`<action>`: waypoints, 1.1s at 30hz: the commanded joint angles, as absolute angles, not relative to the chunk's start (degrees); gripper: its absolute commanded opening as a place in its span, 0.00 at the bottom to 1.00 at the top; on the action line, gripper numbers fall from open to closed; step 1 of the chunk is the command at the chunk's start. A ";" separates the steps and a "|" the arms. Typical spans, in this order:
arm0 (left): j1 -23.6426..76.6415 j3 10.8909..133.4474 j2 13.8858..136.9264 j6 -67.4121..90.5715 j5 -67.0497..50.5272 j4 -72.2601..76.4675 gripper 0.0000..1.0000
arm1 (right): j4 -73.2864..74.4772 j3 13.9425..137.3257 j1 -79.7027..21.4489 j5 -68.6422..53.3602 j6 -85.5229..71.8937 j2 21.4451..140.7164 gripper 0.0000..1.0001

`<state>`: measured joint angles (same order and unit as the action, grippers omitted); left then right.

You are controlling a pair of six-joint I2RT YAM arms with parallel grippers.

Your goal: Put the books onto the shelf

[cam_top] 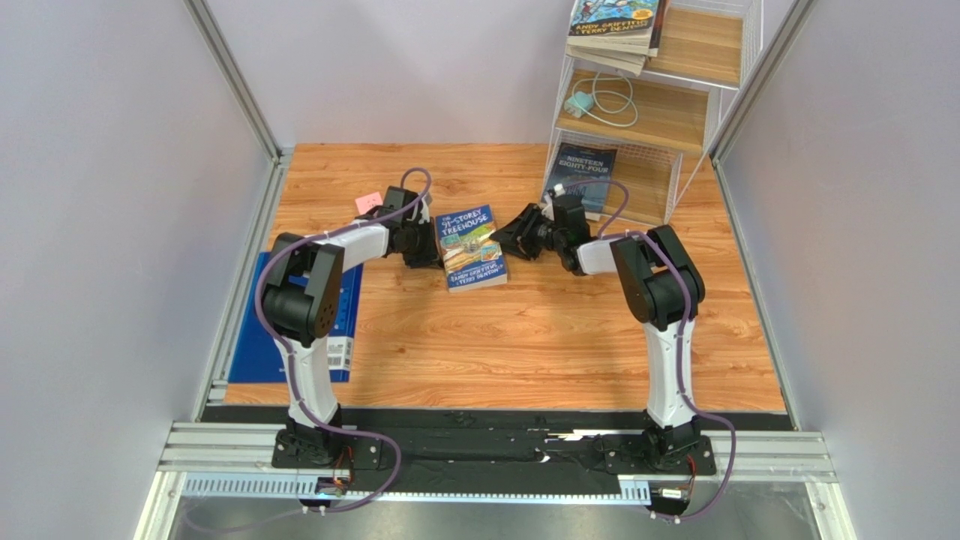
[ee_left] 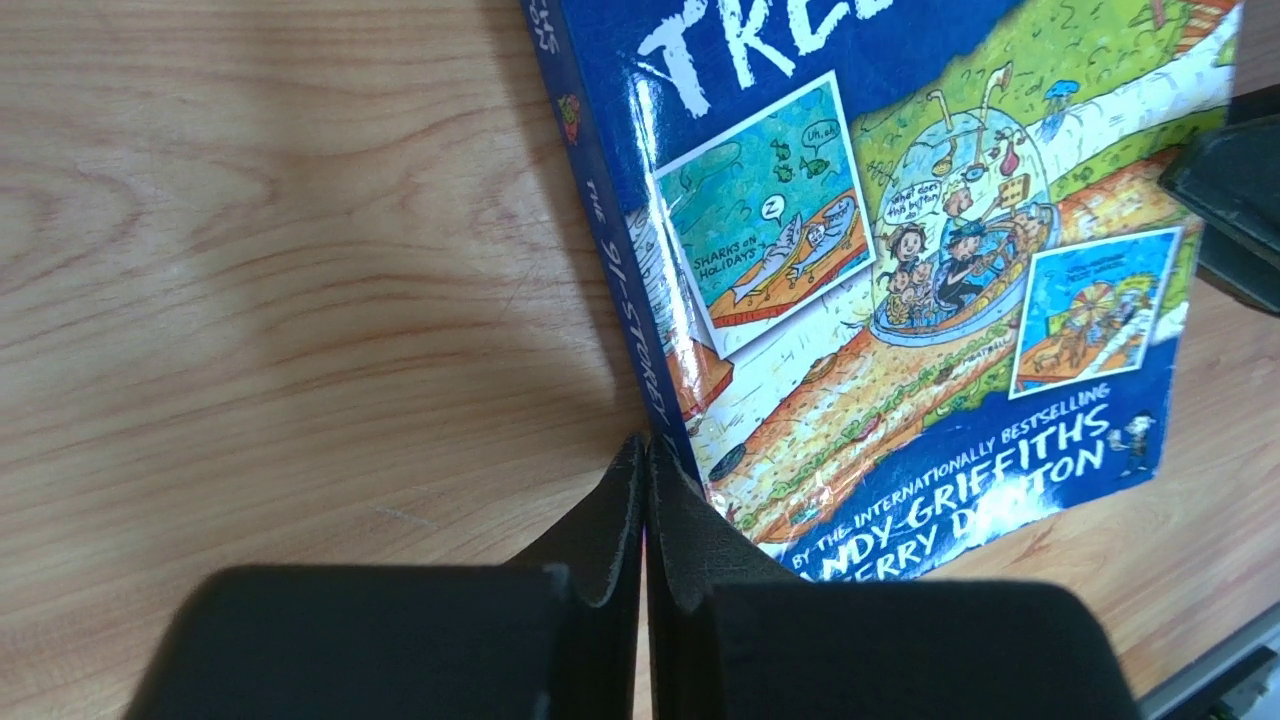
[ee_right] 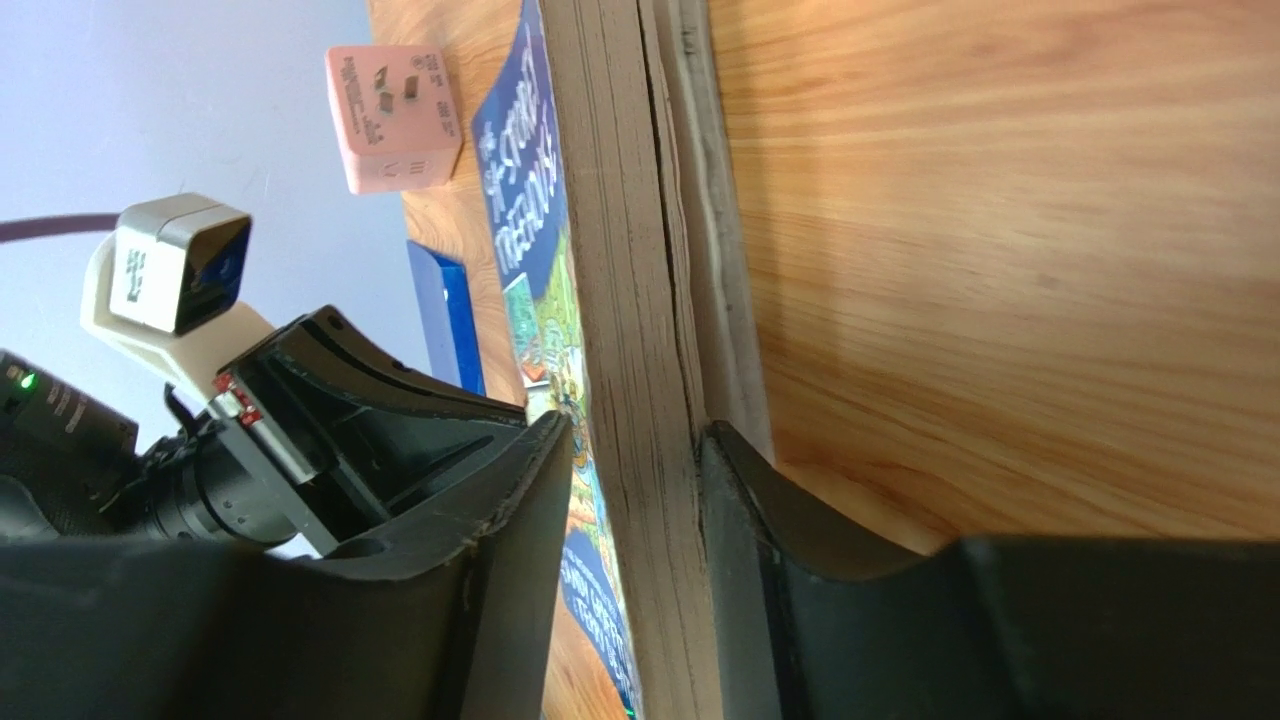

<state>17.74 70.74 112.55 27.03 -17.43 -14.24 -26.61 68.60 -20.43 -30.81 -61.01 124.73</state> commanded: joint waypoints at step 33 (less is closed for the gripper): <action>18.28 52.93 72.17 29.25 -20.82 -4.42 0.87 | -46.53 62.32 -18.20 -50.88 -71.08 107.93 0.00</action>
